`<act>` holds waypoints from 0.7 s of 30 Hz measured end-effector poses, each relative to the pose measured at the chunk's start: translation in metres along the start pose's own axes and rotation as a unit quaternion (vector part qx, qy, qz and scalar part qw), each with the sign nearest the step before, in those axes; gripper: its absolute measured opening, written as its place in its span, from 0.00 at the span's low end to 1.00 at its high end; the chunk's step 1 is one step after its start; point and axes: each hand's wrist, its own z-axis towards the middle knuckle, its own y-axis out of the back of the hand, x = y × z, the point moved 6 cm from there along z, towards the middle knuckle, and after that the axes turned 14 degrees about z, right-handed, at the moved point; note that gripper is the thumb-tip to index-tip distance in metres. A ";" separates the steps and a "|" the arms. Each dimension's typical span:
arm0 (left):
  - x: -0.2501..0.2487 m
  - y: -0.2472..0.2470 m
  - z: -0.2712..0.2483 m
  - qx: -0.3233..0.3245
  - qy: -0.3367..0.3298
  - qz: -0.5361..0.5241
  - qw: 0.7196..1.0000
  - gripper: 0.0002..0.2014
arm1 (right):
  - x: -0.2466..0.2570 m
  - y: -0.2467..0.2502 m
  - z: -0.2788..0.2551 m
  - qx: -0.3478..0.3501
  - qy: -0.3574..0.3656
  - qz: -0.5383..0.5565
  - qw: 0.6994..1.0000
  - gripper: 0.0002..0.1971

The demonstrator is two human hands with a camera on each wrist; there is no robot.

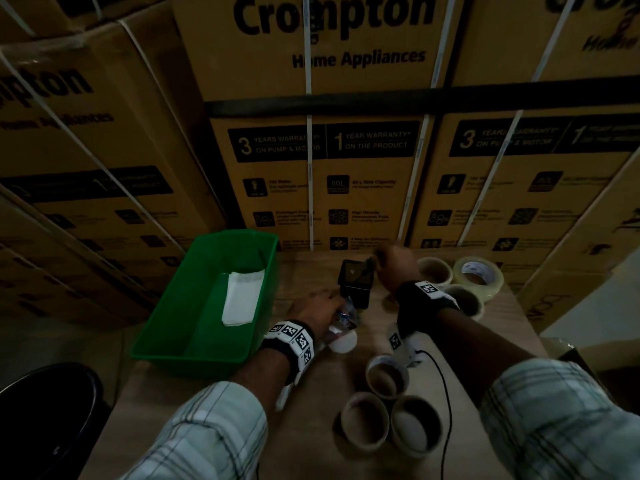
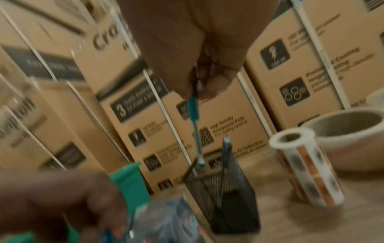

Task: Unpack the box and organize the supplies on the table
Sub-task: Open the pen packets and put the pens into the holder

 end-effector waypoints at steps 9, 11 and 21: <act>-0.007 -0.010 0.003 -0.002 -0.007 -0.006 1.000 0.28 | -0.005 -0.070 -0.042 0.261 0.016 -0.019 0.965 0.11; -0.010 -0.011 0.002 0.006 -0.007 -0.011 1.000 0.27 | -0.011 -0.088 -0.054 0.331 0.008 -0.042 0.943 0.13; 0.005 -0.033 -0.012 0.023 0.083 -0.046 0.995 0.28 | -0.031 -0.113 -0.066 0.312 -0.105 0.163 0.930 0.17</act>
